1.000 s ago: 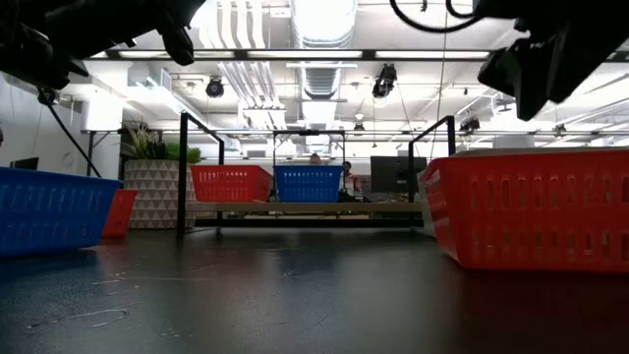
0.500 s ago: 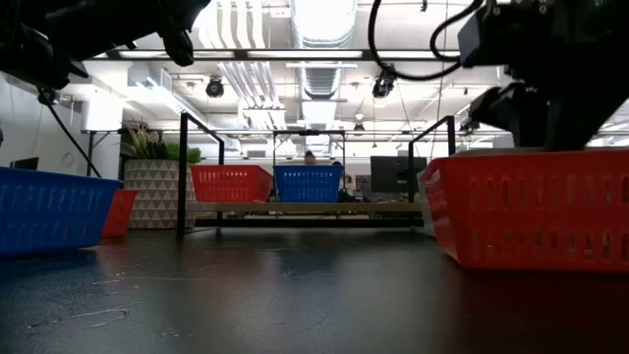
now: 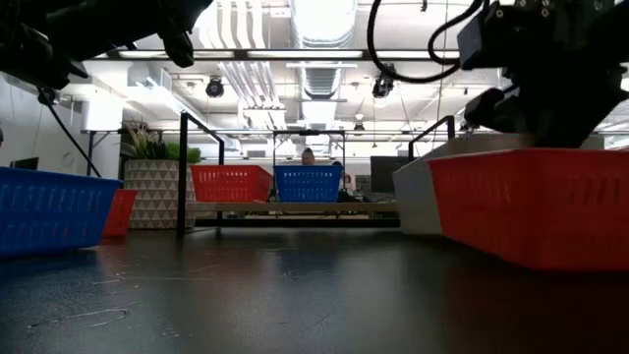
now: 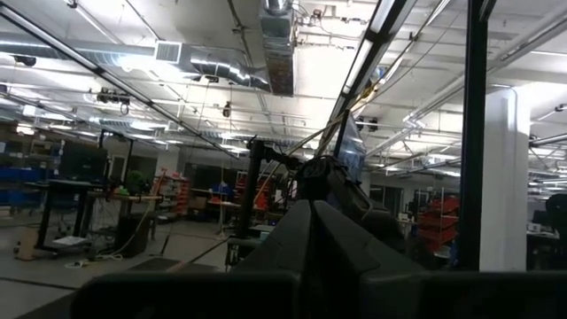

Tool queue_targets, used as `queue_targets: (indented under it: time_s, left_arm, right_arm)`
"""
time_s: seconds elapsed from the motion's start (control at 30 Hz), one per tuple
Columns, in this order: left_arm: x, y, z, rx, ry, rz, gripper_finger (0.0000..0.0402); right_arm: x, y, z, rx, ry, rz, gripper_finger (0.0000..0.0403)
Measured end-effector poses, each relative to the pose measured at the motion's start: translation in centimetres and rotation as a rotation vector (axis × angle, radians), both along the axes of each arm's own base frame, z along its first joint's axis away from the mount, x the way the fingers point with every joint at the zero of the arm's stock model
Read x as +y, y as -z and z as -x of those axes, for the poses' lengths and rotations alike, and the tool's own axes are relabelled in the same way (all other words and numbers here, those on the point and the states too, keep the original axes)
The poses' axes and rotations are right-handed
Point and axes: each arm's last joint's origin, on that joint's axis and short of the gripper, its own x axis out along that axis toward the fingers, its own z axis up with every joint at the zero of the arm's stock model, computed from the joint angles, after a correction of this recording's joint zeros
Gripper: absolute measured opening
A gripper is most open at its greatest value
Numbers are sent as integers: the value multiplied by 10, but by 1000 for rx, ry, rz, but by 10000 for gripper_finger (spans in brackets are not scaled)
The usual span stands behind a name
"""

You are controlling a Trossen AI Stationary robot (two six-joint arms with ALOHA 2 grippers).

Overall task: Stack baskets on shelf by color
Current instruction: Put the bottom left white bin on the shelf

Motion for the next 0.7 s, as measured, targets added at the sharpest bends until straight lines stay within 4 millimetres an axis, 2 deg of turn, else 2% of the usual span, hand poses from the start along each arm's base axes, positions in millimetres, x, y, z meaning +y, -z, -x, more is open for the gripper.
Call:
queue_targets:
  time_s: [0.4, 0.7]
  left_arm:
    - [0, 0, 0, -1, -2, 1, 0]
    - [0, 0, 0, -1, -2, 1, 0]
  right_arm:
    - [3, -29, -8, -61, 13, -33, 13]
    - [4, -8, -8, 10, 48, -36, 22]
